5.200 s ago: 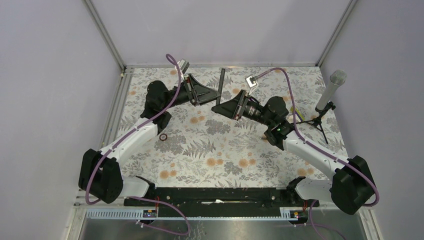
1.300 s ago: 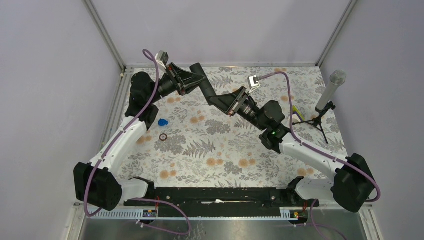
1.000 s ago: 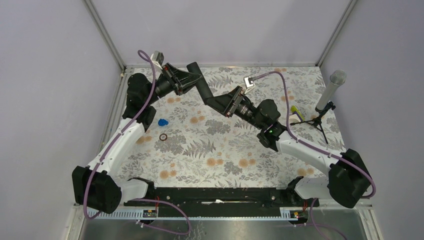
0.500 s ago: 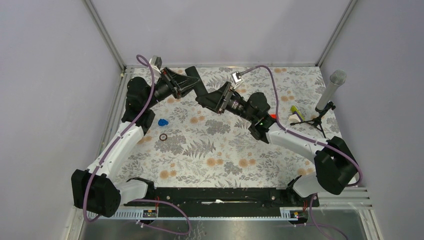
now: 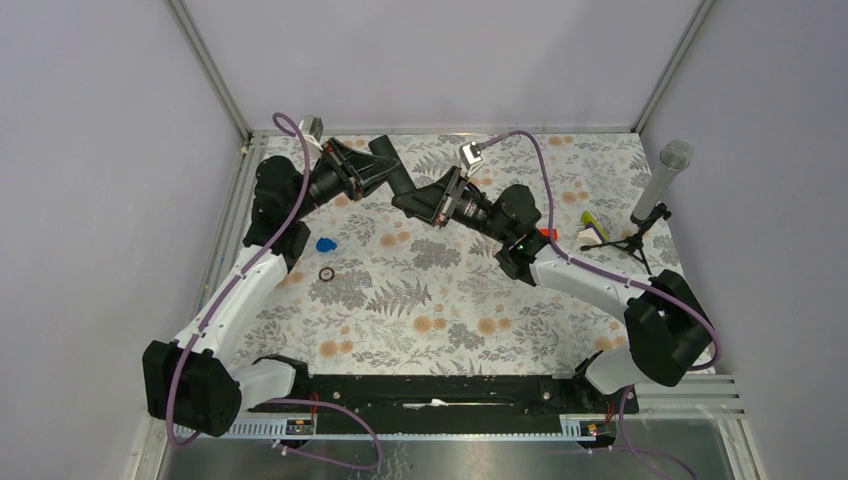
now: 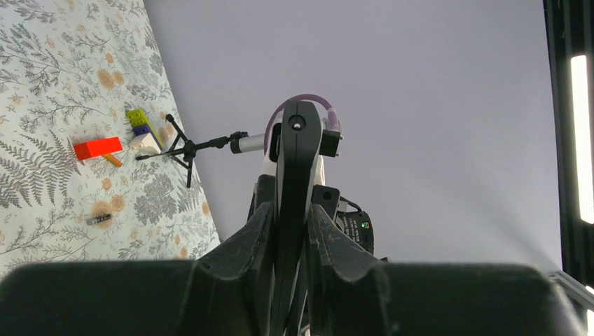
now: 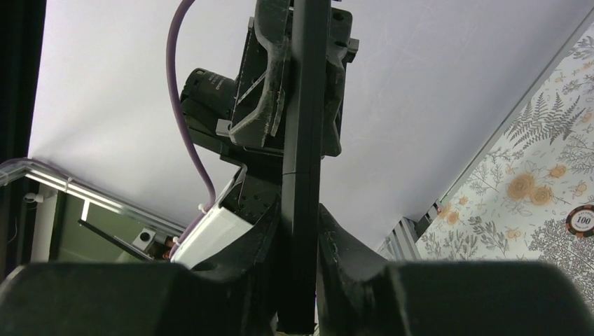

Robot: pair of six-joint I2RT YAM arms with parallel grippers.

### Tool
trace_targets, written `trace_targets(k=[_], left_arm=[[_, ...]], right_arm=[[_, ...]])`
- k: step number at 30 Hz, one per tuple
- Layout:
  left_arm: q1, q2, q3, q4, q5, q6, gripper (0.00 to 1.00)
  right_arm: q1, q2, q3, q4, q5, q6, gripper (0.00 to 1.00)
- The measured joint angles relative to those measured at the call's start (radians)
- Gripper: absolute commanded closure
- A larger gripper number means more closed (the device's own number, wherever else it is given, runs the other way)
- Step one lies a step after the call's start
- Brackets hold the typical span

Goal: Load the batteries into the remote control

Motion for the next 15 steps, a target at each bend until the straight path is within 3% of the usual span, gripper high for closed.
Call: trace_targets(k=[15], left_arm=[[-0.003, 0.015, 0.039, -0.058, 0.079, 0.044, 1.0]], right_arm=[[-0.03, -0.015, -0.06, 0.087, -0.1, -0.041, 0.74]])
